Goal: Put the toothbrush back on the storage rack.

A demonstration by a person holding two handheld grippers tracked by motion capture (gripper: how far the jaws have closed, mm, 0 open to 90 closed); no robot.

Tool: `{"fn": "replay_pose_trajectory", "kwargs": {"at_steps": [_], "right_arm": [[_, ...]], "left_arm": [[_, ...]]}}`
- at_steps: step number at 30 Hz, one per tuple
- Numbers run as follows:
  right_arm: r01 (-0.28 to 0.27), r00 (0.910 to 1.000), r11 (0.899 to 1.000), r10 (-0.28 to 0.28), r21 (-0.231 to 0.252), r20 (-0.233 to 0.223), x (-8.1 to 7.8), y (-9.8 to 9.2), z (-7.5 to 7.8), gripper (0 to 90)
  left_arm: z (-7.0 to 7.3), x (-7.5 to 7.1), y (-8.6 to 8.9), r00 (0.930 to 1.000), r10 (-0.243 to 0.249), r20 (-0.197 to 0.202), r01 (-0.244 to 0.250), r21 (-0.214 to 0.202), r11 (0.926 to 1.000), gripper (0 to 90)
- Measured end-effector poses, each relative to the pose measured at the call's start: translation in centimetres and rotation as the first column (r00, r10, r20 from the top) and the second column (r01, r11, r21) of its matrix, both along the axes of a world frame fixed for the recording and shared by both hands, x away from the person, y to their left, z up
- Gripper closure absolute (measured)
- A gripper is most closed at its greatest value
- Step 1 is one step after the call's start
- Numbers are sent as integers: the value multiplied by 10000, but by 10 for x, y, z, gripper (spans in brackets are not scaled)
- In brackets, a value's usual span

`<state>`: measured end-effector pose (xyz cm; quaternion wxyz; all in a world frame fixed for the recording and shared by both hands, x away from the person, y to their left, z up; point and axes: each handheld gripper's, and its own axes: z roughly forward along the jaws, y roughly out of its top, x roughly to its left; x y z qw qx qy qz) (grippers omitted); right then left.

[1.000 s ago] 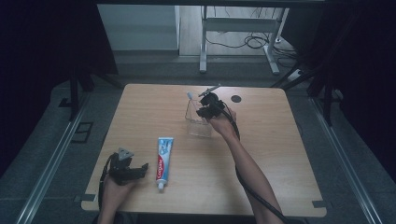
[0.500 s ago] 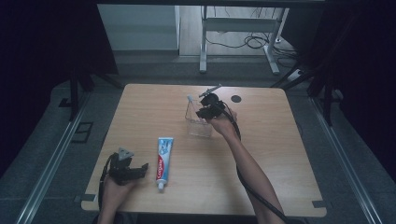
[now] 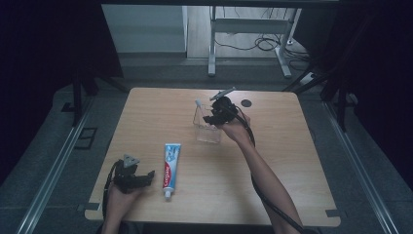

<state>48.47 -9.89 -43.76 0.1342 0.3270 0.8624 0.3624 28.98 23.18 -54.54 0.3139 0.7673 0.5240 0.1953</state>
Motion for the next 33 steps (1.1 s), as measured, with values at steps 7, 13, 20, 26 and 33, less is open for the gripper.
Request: {"fn": "replay_pose_trajectory", "kwargs": {"at_steps": [7, 13, 20, 26, 33], "right_arm": [[-271, 9994, 9994, 266, 225, 214, -8, -5, 8, 354], [-490, 9985, 9982, 481, 345, 255, -17, -9, 14, 293], [-655, 9977, 9971, 648, 390, 185, -28, -15, 20, 231], [-716, 9973, 9968, 709, 353, 198, -35, -21, 23, 189], [-793, 9965, 9963, 783, 324, 296, -45, -28, 24, 144]], "left_arm": [[0, 0, 0, 10000, -32, 13, 32, 24, 10000, 130], [0, 0, 0, 10000, -28, 12, 28, 29, 10000, 130], [0, 0, 0, 10000, -27, 8, 27, 37, 10000, 130], [0, 0, 0, 10000, 36, -7, -36, 37, 10000, 126], [0, 1, 0, 10000, 80, -17, -80, 53, 10000, 126]]}}
